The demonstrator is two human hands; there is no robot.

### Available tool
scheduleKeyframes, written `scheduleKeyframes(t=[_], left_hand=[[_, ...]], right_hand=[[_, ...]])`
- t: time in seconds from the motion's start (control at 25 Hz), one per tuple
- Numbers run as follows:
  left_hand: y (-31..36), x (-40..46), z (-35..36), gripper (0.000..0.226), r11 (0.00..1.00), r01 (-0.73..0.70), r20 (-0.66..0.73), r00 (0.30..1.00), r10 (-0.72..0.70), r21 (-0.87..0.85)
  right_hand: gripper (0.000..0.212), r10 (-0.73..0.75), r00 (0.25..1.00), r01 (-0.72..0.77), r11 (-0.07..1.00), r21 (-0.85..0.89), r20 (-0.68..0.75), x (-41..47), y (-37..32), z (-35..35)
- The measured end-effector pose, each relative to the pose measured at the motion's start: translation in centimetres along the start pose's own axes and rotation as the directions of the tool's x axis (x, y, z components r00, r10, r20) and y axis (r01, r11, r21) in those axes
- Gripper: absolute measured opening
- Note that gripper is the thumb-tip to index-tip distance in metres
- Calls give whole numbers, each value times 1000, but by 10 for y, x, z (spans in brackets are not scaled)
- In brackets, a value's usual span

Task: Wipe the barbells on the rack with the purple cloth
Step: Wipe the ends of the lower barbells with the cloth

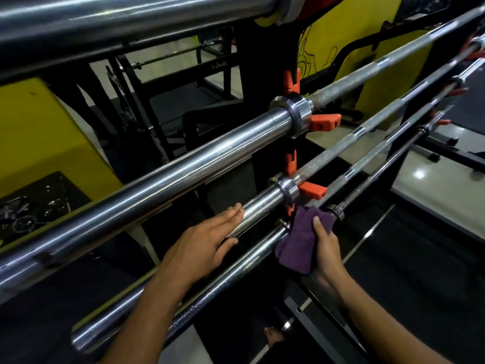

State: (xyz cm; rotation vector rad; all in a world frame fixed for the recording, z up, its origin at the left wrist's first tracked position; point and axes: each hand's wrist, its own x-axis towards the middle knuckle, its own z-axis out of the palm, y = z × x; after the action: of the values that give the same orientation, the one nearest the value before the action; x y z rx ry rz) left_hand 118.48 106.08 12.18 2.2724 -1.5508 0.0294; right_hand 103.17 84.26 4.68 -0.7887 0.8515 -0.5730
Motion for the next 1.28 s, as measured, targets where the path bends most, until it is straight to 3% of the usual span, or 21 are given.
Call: scheduleKeyframes(t=[0.04,0.12,0.24,0.32,0.48,0.52,0.64,0.72,0.76,0.8,0.84,0.88,0.92,0.96,1.0,1.04,1.12,1.16,1.28], left_hand=[[0,0,0,64,1000,0,1,1000,0,-5],[0,1,-1,64,1000,4,6,1000,-4,-16],[0,1,-1,64,1000,13,12,1000,-13,-7],[1,1,-1,64,1000,17,8,1000,-17,-12],[1,0,-1,64,1000,11,-4,1000,-11,22],[2,0,-1,64,1000,9,-4,1000,-9,30],[1,0,1,64,1000,6,1,1000,-6,31],[1,0,2,63,1000,6,-15,1000,-6,18],[2,0,2,63,1000,7,-17,1000,-7,8],[2,0,2,62,1000,12,-12,1000,-12,-2],[2,1,0,62,1000,18,-1,1000,-18,-3],[2,2,-1,62,1000,20,14,1000,-20,9],[3,2,-2,62,1000,17,26,1000,-17,27],[3,2,-3,62,999,12,30,999,-13,40],[4,2,-3,63,999,7,24,1000,-8,49],[4,1,-2,63,999,3,18,1000,-3,52],[4,1,-1,64,999,11,14,1000,-11,53],[4,2,0,64,998,12,6,1000,-12,57],[5,0,2,64,998,14,-2,1000,-14,69]], right_hand=[[43,94,995,-99,982,161,37,5,0,4],[46,137,988,-153,907,391,67,10,-5,28],[40,183,978,-111,862,494,-101,6,-17,78],[48,207,954,-89,888,452,-218,10,-16,100],[64,331,939,-270,878,395,-95,38,6,103],[63,315,944,-254,885,391,-98,39,4,96],[39,149,985,-169,913,372,81,12,-2,66],[27,29,998,-34,993,116,50,-21,-22,43],[22,-159,987,159,981,-107,8,-31,-34,35],[18,-395,917,388,854,-347,54,-45,-53,33],[20,-579,784,599,614,-515,222,-50,-71,35],[29,-654,626,741,331,-584,424,-45,-81,41],[38,-619,491,811,67,-581,614,-38,-91,52],[43,-510,423,813,-152,-562,750,-26,-99,67],[48,-376,411,775,-336,-535,830,-10,-100,79],[52,-247,452,716,-472,-514,857,2,-101,96],[55,-30,593,613,-632,-474,805,23,-105,124],[57,62,652,589,-670,-452,756,29,-108,138],[49,314,792,582,-648,-492,524,44,-108,178]])
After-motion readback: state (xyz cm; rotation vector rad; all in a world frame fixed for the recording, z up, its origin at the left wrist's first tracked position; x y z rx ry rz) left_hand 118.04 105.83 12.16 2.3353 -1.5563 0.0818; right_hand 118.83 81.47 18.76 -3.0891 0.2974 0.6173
